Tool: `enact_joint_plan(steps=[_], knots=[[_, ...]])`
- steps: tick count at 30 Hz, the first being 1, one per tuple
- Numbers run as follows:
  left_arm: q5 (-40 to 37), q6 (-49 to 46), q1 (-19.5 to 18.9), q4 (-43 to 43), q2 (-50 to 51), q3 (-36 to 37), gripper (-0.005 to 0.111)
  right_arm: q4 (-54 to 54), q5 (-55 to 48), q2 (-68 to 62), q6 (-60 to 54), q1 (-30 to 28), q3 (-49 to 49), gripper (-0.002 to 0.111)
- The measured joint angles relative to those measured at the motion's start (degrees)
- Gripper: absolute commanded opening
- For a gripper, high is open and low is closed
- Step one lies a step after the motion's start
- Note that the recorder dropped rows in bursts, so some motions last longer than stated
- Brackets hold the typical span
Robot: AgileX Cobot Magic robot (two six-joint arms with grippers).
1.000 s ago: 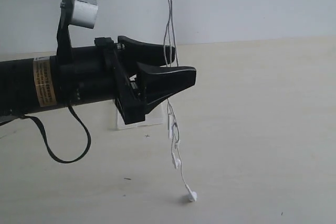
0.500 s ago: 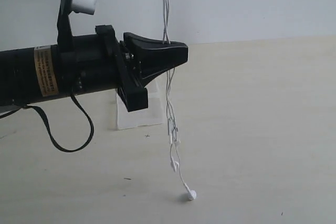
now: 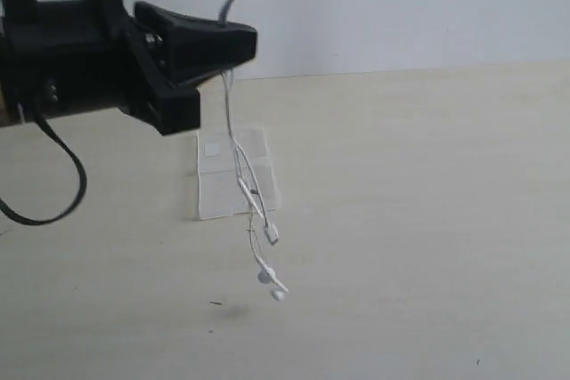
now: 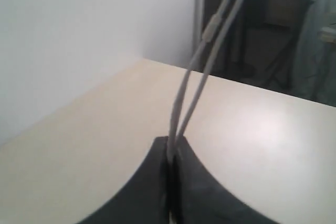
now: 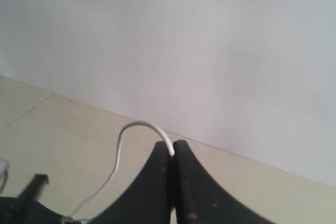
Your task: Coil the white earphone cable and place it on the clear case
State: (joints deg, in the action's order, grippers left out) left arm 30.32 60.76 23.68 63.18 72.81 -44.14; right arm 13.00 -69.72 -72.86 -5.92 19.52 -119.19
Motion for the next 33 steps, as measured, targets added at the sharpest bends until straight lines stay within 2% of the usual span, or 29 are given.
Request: enact_joint_plan(steps=[6, 11, 16, 23, 28, 33], knots=[[-15.5, 0.2, 0.0, 1.2, -11.3, -0.1, 0.0, -2.3, -0.5, 7.7, 0.5, 0.0, 11.4, 0.0], [-21.5, 0.2, 0.0, 1.3, -18.9, -0.1, 0.0, -2.4, -0.5, 13.8, 0.5, 0.0, 27.5, 0.0], [-22.3, 1.9, 0.0, 1.4, -23.7, -0.1, 0.0, 3.2, -0.3, 14.9, -7.0, 0.0, 43.2, 0.0], [-22.7, 6.5, 0.2, 1.5, -25.3, 0.9, 0.0, 24.1, 6.9, 9.4, -28.5, 0.0, 61.7, 0.0], [-23.1, 8.0, 0.2, 1.5, -25.3, 2.0, 0.0, 36.4, 12.8, 3.0, -41.3, 0.0, 67.0, 0.0], [-23.1, 8.2, 0.2, 1.5, -25.3, 2.0, 0.0, 42.1, 14.0, -4.1, -47.7, 0.0, 68.2, 0.002]])
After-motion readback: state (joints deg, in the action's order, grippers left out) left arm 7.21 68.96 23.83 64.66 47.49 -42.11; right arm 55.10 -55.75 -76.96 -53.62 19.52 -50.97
